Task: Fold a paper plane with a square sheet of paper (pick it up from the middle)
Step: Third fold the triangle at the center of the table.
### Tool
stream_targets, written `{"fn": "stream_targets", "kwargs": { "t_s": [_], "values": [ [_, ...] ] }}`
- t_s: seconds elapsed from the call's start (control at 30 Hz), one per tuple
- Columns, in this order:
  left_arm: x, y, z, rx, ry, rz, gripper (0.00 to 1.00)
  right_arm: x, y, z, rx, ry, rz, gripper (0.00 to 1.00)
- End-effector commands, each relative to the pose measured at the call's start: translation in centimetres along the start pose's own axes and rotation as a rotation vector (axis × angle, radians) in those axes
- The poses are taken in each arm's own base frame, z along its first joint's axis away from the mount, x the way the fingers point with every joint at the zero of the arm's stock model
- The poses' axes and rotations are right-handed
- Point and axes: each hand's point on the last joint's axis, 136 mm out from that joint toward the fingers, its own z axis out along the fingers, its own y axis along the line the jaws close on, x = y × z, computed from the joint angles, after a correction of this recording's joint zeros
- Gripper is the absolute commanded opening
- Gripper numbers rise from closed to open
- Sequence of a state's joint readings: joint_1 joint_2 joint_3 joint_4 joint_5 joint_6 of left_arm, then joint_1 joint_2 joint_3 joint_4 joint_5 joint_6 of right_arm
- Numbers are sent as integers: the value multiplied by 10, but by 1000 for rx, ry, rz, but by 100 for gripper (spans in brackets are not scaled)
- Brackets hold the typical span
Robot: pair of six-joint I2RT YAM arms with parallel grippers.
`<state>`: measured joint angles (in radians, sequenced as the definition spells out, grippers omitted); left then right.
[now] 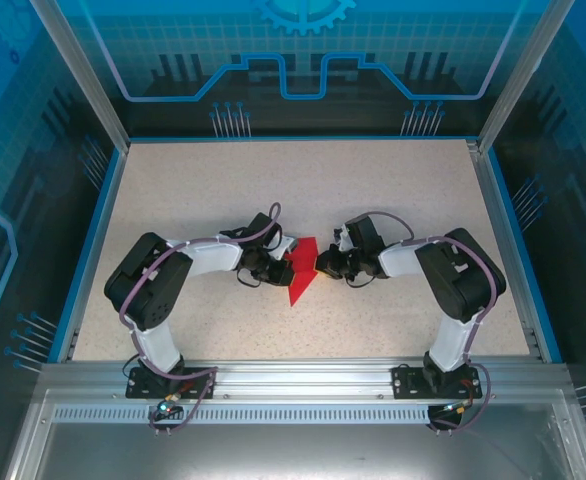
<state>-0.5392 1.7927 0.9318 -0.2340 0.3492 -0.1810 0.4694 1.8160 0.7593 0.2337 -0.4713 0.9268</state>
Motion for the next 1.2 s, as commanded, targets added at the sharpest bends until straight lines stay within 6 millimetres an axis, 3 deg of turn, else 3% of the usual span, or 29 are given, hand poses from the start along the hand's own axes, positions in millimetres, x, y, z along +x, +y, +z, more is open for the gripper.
{"fn": "stream_targets", "kwargs": {
  "t_s": [0.0,0.17,0.63,0.7,0.97,1.17],
  "values": [
    [28,23,17,-74,100,-30,7,-6,-1,-7,1,-20,4,9],
    [28,23,17,-75,100,-26,7,-18,11,-20,-21,-47,-16,10],
    [28,23,16,-75,99,-28,7,-5,-27,2,74,12,45,10],
    [27,23,16,-77,96,-27,7,-6,-24,-1,76,7,35,9],
    [28,23,16,-76,99,-28,7,-11,19,-32,27,-49,-41,11],
    [28,23,16,-79,98,-27,7,3,22,-13,25,-6,-33,10]
  ]
}}
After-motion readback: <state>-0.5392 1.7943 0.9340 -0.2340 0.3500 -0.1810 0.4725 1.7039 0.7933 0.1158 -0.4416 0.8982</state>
